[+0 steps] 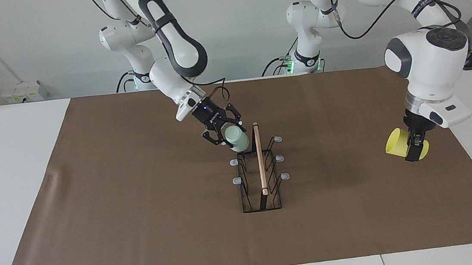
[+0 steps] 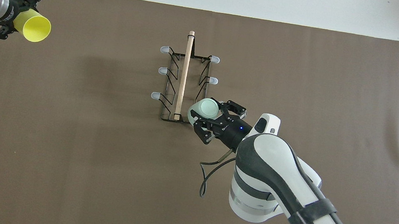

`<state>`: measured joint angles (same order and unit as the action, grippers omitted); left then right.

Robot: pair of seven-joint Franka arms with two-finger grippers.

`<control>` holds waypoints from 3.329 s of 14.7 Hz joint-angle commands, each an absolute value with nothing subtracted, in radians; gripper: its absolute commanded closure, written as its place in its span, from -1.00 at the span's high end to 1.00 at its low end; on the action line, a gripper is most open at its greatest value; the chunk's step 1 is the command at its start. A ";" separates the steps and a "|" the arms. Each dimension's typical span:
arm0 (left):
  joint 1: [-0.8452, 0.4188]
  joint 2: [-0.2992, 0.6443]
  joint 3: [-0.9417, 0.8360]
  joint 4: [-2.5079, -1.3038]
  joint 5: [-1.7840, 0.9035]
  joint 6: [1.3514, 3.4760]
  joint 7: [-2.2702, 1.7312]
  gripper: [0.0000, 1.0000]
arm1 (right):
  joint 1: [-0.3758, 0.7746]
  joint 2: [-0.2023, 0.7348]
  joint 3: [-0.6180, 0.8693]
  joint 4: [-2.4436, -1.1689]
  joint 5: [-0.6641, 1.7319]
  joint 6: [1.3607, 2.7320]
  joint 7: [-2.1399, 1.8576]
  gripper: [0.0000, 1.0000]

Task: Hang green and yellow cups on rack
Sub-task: 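Open the right gripper to release the green cup on the peg, then withdraw the right gripper while the left gripper carries the yellow cup to the rack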

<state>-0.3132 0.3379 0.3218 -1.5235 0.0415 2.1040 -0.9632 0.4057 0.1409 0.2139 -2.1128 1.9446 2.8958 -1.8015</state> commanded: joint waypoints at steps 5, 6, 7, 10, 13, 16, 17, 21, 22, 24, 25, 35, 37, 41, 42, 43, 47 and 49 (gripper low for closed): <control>-0.341 0.318 0.333 -1.532 0.072 2.103 -0.986 -1.00 | 0.411 0.123 0.216 -2.109 1.982 2.901 -1.822 -0.65; -0.342 0.318 0.330 -1.526 0.072 2.103 -0.986 -1.00 | 0.411 0.126 0.216 -2.105 1.982 2.911 -1.822 -0.68; -0.342 0.318 0.328 -1.525 0.074 2.102 -0.986 -1.00 | 0.411 0.127 0.216 -2.103 1.982 2.918 -1.821 -0.25; -0.342 0.318 0.328 -1.525 0.074 2.103 -0.986 -1.00 | 0.413 0.130 0.216 -2.097 1.982 2.919 -1.821 1.00; -0.342 0.318 0.328 -1.525 0.074 2.105 -0.986 -1.00 | 0.414 0.135 0.216 -2.080 1.980 2.921 -1.818 1.00; -0.357 0.316 0.330 -1.525 0.074 2.100 -0.988 -1.00 | 0.411 0.147 0.216 -2.048 1.965 2.921 -1.819 1.00; -0.376 0.316 0.334 -1.525 0.092 2.091 -0.988 -1.00 | 0.411 0.155 0.215 -2.034 1.939 2.921 -1.822 1.00; -0.437 0.295 0.328 -1.529 0.217 2.054 -1.122 -1.00 | 0.380 0.164 0.215 -2.006 1.630 2.904 -1.806 1.00; -0.460 0.288 0.328 -1.531 0.248 2.040 -1.164 -1.00 | 0.374 0.170 0.212 -2.006 1.584 2.898 -1.807 1.00; -0.503 0.282 0.330 -1.537 0.287 2.014 -1.266 -1.00 | 0.312 0.173 0.209 -2.006 1.391 2.826 -1.809 1.00; -0.524 0.276 0.330 -1.540 0.313 2.005 -1.328 -1.00 | 0.263 0.173 0.209 -2.002 1.279 2.751 -1.806 1.00; -0.745 0.218 0.336 -1.637 0.629 1.876 -1.837 -1.00 | -0.107 0.160 0.207 -1.869 0.538 2.130 -1.807 1.00; -0.781 0.221 0.339 -1.649 0.658 1.841 -1.883 -1.00 | -0.123 0.138 0.204 -1.853 0.458 2.068 -1.805 1.00; -0.889 0.236 0.336 -1.643 0.722 1.723 -2.014 -1.00 | -0.163 0.086 0.201 -1.830 0.313 1.933 -1.804 1.00; -0.912 0.261 0.337 -1.634 0.726 1.692 -2.051 -1.00 | -0.175 0.072 0.199 -1.813 0.286 1.896 -1.796 1.00; -0.934 0.279 0.337 -1.626 0.729 1.663 -2.065 -1.00 | -0.181 0.065 0.199 -1.798 0.246 1.855 -1.777 1.00; -0.986 0.328 0.331 -1.606 0.810 1.595 -2.138 -1.00 | -0.179 0.043 0.201 -1.717 0.075 1.697 -1.629 1.00; -1.000 0.340 0.330 -1.608 0.839 1.594 -2.140 -1.00 | -0.179 0.008 0.201 -1.713 0.054 1.642 -1.519 1.00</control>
<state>-0.9781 0.3209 0.3173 -1.6240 0.8021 1.6220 -2.1266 -0.1741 0.0364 0.1921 -1.7261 0.0930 1.6983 -1.6132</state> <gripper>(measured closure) 0.339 0.000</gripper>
